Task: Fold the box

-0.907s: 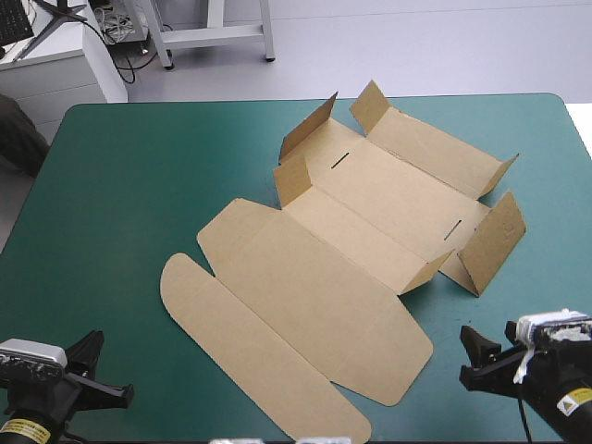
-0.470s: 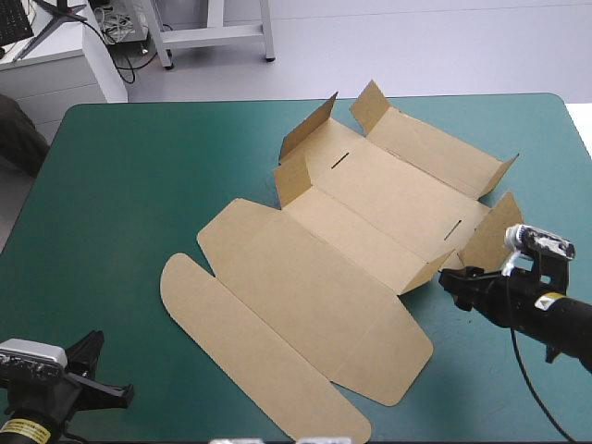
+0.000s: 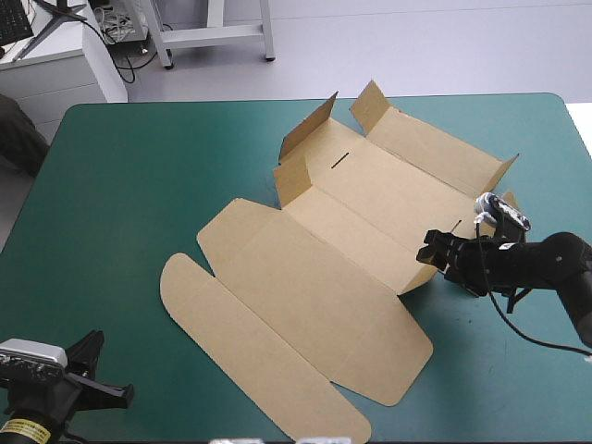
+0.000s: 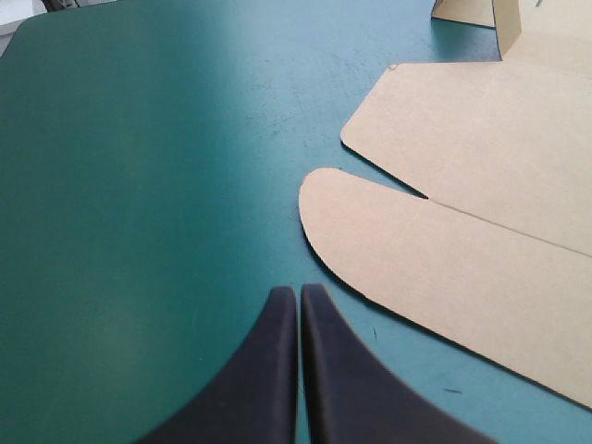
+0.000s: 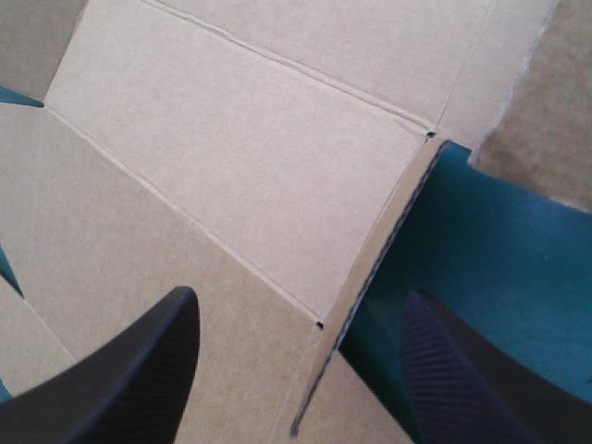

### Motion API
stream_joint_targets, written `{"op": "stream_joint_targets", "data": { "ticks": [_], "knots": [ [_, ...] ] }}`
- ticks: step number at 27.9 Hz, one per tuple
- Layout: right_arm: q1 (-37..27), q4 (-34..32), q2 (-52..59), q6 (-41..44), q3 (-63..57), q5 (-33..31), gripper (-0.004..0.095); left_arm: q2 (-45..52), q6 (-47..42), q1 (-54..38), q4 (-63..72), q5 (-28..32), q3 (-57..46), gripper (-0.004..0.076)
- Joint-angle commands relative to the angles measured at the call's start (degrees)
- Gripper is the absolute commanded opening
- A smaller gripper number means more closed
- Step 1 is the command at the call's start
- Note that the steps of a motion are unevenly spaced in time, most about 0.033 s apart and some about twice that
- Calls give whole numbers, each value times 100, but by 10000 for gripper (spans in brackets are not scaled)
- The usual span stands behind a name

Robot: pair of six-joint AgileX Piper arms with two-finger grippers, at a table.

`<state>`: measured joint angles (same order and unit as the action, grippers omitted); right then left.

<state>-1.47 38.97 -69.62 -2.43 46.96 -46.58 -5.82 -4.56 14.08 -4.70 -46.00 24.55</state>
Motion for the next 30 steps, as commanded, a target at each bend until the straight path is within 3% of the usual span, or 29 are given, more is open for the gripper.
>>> {"op": "stream_joint_targets", "data": {
  "ticks": [1, 6, 14, 17, 21, 27, 30],
  "knots": [
    [12, 220, -361, -14, 298, 137, 568, -83, 40, 5, -46, 448, 125, -10],
    [12, 166, -823, 8, 308, 8, 482, -83, 72, 5, -46, 490, 100, -10],
    [71, 142, -979, 8, 382, 200, 440, -83, 86, 5, -46, 701, 22, -10],
    [71, 141, -1015, 8, 474, 177, 288, -83, 86, 5, -46, 701, 22, -10],
    [71, 144, -1069, -269, 577, 9, -5, -83, 86, 5, -46, 701, 22, -10],
    [71, -5, -1230, -397, 648, -126, 0, -83, 86, 5, -46, 701, 22, -10],
    [71, -390, -1292, -542, 912, 6, 0, -83, 86, 5, -46, 701, 22, -10]
  ]
}}
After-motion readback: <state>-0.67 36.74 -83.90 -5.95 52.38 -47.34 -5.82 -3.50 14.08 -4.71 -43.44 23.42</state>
